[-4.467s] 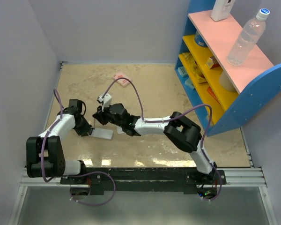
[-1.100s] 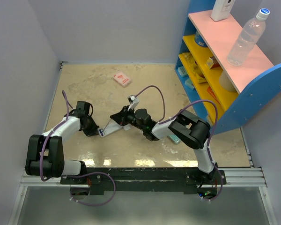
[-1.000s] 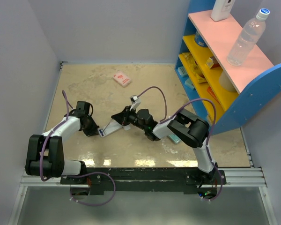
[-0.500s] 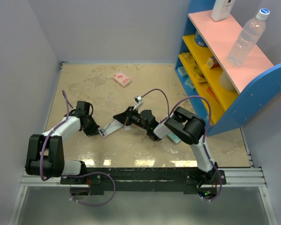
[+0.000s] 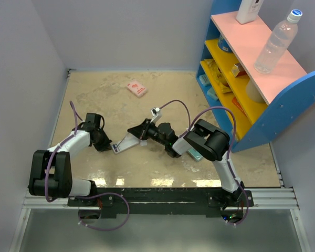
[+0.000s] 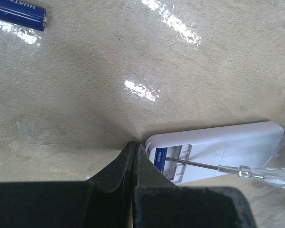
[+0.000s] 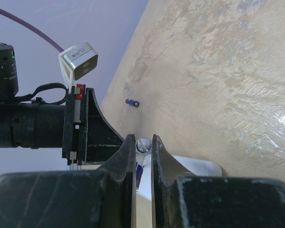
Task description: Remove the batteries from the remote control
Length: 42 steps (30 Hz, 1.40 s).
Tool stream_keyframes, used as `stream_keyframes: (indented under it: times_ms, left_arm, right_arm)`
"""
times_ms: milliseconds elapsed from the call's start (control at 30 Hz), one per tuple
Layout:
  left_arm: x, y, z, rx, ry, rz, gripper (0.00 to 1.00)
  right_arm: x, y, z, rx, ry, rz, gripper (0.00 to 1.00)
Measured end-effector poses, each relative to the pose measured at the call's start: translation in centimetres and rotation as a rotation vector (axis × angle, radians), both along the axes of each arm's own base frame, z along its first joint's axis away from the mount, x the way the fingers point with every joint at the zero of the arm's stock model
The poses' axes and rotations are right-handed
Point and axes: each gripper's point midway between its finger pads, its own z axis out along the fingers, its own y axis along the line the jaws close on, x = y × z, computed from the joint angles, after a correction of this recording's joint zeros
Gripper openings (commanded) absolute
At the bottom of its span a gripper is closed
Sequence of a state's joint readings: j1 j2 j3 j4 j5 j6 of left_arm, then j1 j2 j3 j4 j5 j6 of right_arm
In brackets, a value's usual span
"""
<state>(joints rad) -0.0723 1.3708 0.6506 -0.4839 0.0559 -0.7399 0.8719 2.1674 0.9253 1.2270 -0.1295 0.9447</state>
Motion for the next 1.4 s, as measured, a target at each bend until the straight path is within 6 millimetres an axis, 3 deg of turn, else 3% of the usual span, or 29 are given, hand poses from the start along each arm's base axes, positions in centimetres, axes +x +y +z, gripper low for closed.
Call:
stream_keyframes:
  times_ms: [533, 1400]
  left_arm:
    - [0.4, -0.4, 0.0, -0.024, -0.023, -0.008, 0.0]
    - [-0.3, -0.8, 0.1, -0.04, -0.017, -0.017, 0.0]
  right_arm:
    - [0.9, -0.5, -1.0, 0.047, 0.083, -0.029, 0.0]
    - [1.1, -0.2, -0.8, 0.048, 0.064, -0.022, 0.0]
